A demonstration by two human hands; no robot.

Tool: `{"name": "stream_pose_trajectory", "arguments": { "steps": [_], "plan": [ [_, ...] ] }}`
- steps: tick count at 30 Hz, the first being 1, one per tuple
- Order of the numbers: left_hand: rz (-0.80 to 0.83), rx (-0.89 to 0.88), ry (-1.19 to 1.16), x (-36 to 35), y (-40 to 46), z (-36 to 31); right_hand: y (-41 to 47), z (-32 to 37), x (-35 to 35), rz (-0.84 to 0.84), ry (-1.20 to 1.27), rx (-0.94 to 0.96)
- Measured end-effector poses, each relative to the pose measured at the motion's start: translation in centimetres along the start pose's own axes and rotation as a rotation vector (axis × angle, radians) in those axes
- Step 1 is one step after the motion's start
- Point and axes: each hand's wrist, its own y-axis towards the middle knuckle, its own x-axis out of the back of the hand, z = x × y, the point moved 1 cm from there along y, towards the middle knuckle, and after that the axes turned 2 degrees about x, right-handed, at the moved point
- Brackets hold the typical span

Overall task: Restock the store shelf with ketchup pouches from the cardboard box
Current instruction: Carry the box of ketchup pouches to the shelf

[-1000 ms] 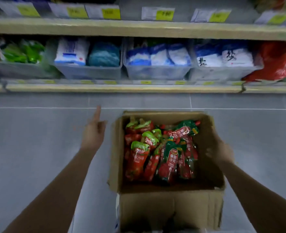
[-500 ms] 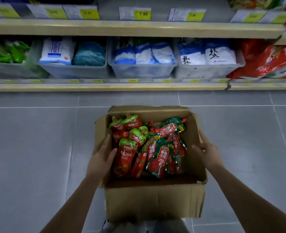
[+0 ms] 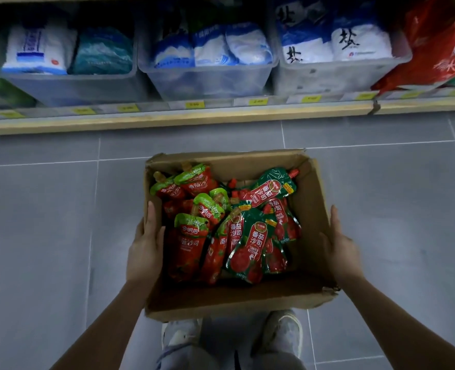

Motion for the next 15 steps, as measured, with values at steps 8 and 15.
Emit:
{"name": "stream_pose_trajectory", "arguments": {
  "steps": [8, 15],
  "plan": [
    [-0.066, -0.08, -0.025, 0.3, 7.5, -3.7, 5.9, 4.0, 3.8, -0.114, 0.017, 0.192],
    [-0.094, -0.096, -0.054, 0.2, 12.6, -6.1, 11.2, 4.8, 5.5, -0.119, -0.035, 0.234]
  ]
}}
